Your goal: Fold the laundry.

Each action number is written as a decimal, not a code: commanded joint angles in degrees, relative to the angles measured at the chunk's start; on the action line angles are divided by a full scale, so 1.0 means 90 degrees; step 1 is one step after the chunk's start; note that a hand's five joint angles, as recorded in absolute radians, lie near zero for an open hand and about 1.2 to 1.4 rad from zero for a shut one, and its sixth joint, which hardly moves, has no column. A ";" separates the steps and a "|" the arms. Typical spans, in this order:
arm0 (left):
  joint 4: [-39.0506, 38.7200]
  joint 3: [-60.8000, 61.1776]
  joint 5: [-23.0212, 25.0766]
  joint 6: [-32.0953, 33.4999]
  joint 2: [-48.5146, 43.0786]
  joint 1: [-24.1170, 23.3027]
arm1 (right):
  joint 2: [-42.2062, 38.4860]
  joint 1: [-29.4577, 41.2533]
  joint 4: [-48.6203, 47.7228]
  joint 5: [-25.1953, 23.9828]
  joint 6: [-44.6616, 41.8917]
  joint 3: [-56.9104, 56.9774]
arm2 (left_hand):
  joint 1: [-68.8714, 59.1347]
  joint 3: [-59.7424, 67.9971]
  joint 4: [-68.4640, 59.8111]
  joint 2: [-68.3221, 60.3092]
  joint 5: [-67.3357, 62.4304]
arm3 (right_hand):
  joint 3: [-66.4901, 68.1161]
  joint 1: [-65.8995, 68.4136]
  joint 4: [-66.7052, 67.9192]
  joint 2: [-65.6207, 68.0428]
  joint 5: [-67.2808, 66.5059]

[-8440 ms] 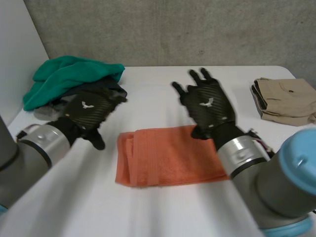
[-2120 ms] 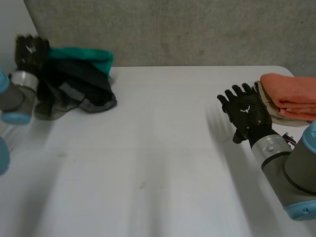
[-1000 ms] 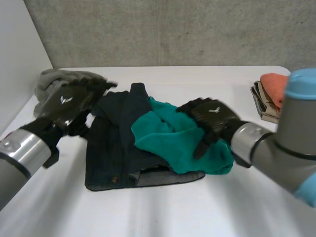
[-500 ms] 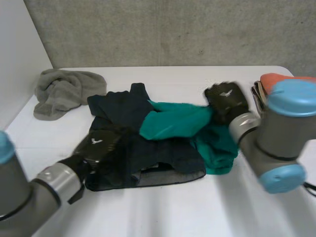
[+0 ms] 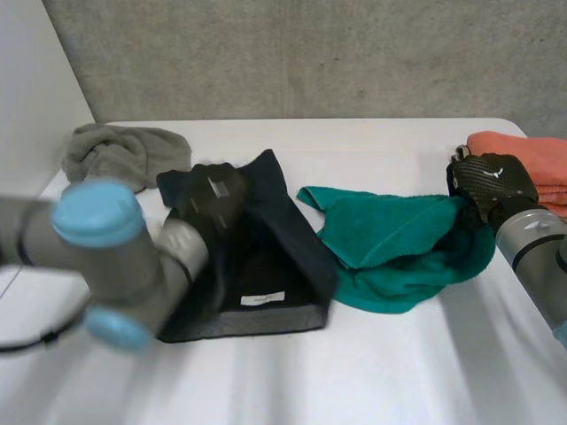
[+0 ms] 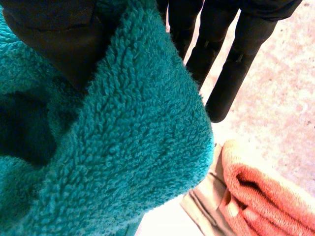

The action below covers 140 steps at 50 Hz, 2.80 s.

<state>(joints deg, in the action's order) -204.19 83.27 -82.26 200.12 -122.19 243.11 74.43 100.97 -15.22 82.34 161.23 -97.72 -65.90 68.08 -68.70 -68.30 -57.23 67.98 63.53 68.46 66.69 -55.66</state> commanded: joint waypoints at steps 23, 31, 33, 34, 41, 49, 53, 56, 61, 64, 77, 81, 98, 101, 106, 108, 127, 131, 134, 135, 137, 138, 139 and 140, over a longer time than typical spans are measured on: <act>0.0501 -0.2038 0.0106 -0.0117 -0.0536 0.2393 | 0.0206 0.1202 -0.0048 -0.0184 0.0006 -0.0353 | 0.6211 -0.6453 0.6522 0.6478 0.6359 | 0.1336 0.1829 0.1283 0.1478 -0.1594; 0.0306 -0.0153 0.0438 -0.0283 0.0763 0.1953 | 0.0002 0.2401 -0.0262 -0.0963 0.0035 -0.0382 | 0.6211 -0.6453 0.6522 0.6478 0.6359 | 0.1336 0.1829 0.1283 0.1478 -0.1594; 0.0296 0.0140 0.0545 -0.0341 0.0988 0.1846 | -0.0164 0.2725 -0.0272 -0.1160 0.0035 -0.0343 | 0.6211 -0.6453 0.6522 0.6478 0.6359 | 0.1336 0.1829 0.1283 0.1478 -0.1594; 0.0276 0.0403 0.0633 -0.0399 0.1211 0.1749 | -0.0261 0.2871 -0.0272 -0.1228 0.0035 -0.0304 | 0.6211 -0.6453 0.6522 0.6478 0.6359 | 0.1336 0.1829 0.1283 0.1478 -0.1594; 0.0305 0.1254 0.0760 -0.0799 0.2120 0.1475 | -0.0780 0.3391 0.0410 -0.0947 0.0093 0.0515 | 0.6211 -0.6453 0.6522 0.6478 0.6359 | -0.6442 -0.5948 -0.6495 -0.6299 0.6184; 0.1006 0.1996 0.0897 -0.1200 0.2990 0.1046 | 0.0225 0.1800 0.1553 0.0060 0.0718 0.1170 | 0.6211 -0.6453 0.6522 0.6478 0.6359 | -0.6442 -0.5948 -0.6495 -0.6299 0.6184; 0.1621 0.2299 0.1082 -0.1250 0.3147 0.0578 | 0.0353 0.0999 0.1944 -0.0310 0.0670 0.1346 | 0.6211 -0.6453 0.6522 0.6478 0.6359 | -0.6442 -0.5948 -0.6495 -0.6299 0.6184; 0.1906 0.2436 0.1093 -0.1250 0.3118 0.0216 | 0.0236 0.0559 0.2169 -0.0847 0.0329 0.1453 | 0.6211 -0.6453 0.6522 0.6478 0.6359 | -0.6442 -0.5948 -0.6495 -0.6299 0.6184; 0.2132 0.2534 0.0811 -0.1220 0.2670 -0.0691 | -0.0135 0.0246 0.2588 -0.1336 -0.0637 0.1542 | 0.6022 -0.6263 0.6333 0.6289 0.6169 | -0.6442 -0.5948 -0.6495 -0.6299 0.6184; 0.2102 0.2495 0.0459 -0.1211 0.2406 -0.0927 | -0.0408 0.0226 0.2765 -0.1424 -0.1301 0.1503 | 0.5703 -0.5945 0.6014 0.5970 0.5851 | -0.6330 -0.5836 -0.6383 -0.6187 0.6072; 0.1937 0.2788 -0.0627 -0.1328 0.2228 -0.0167 | -0.1190 0.0616 0.2238 -0.2567 -0.2271 0.1687 | 0.5403 -0.5644 0.5714 0.5670 0.5551 | -0.3716 -0.3222 -0.3769 -0.3573 0.3458; 0.1741 0.3110 -0.0217 -0.1396 0.2600 0.0204 | -0.1326 0.0977 0.2247 -0.2470 -0.2104 0.1844 | 0.5459 -0.5701 0.5770 0.5726 0.5607 | -0.3713 -0.3219 -0.3766 -0.3570 0.3455; 0.1614 0.3589 0.0614 -0.1552 0.2991 0.1142 | -0.2207 0.1740 0.2131 -0.1141 -0.2075 0.2636 | 0.6113 -0.6355 0.6424 0.6380 0.6261 | 0.1336 0.1829 0.1283 0.1478 -0.1594; 0.1507 0.3511 0.0741 -0.1591 0.2864 0.1181 | -0.1614 0.1818 0.1819 -0.1093 -0.1637 0.2509 | 0.6113 -0.6355 0.6424 0.6380 0.6261 | 0.1336 0.1829 0.1283 0.1478 -0.1594; 0.1214 0.3121 0.1034 -0.1699 0.2386 0.1172 | -0.0187 0.1809 0.1817 -0.1121 -0.1079 0.2294 | 0.6150 -0.6392 0.6461 0.6417 0.6298 | 0.1336 0.1829 0.1283 0.1478 -0.1594; 0.1078 0.2868 0.1170 -0.1767 0.2075 0.1172 | 0.0378 0.1701 0.1944 -0.1228 -0.0894 0.2138 | 0.6211 -0.6453 0.6522 0.6478 0.6359 | 0.1336 0.1829 0.1283 0.1478 -0.1594; 0.0667 0.1109 0.1923 -0.3563 -0.0017 -0.0371 | 0.2296 0.1447 0.2706 -0.1503 -0.0444 0.2167 | 0.6211 -0.6453 0.6522 0.6478 0.6359 | 0.1336 0.1829 0.1283 0.1478 -0.1594; 0.0725 0.1001 0.1903 -0.4266 -0.0007 -0.0625 | 0.2228 0.1389 0.2687 -0.1299 -0.0317 0.2138 | 0.4527 -0.4769 0.4838 0.4794 0.4675 | 0.1336 0.1829 0.1283 0.1478 -0.1594; 0.0862 0.1050 0.2088 -0.5066 0.0110 -0.0772 | 0.2092 0.1272 0.2658 -0.1084 -0.0326 0.2118 | 0.3982 -0.4224 0.4293 0.4249 0.4130 | 0.1336 0.1829 0.1283 0.1478 -0.1594; 0.0891 0.1098 0.2166 -0.5223 0.0158 -0.0791 | 0.2023 0.1252 0.2638 -0.1034 -0.0336 0.2118 | 0.3982 -0.4224 0.4293 0.4249 0.4130 | 0.1336 0.1829 0.1283 0.1478 -0.1594; 0.0969 0.1254 0.2458 -0.5583 0.0363 -0.0792 | 0.1838 0.1213 0.2590 -0.0966 -0.0462 0.2118 | 0.4019 -0.4261 0.4330 0.4286 0.4167 | 0.1336 0.1829 0.1283 0.1478 -0.1594; 0.0970 0.1323 0.2528 -0.5682 0.0451 -0.0762 | 0.1808 0.1203 0.2589 -0.0956 -0.0483 0.2118 | 0.4057 -0.4298 0.4368 0.4324 0.4205 | 0.1336 0.1829 0.1283 0.1478 -0.1594; 0.0950 0.1439 0.2644 -0.5751 0.0626 -0.0685 | 0.1692 0.1193 0.2579 -0.0936 -0.0589 0.2127 | 0.4168 -0.4410 0.4479 0.4435 0.4316 | 0.1336 0.1829 0.1283 0.1478 -0.1594; 0.0940 0.1489 0.2665 -0.5761 0.0715 -0.0616 | 0.1662 0.1193 0.2579 -0.0936 -0.0610 0.2128 | 0.4243 -0.4485 0.4554 0.4510 0.4391 | 0.1336 0.1829 0.1283 0.1478 -0.1594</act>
<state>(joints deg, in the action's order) -196.25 93.55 -62.09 153.25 -120.28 236.12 92.39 112.35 8.51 72.83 157.82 -78.56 -25.73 25.27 -25.51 -25.32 -15.56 67.94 63.82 68.52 67.29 -55.72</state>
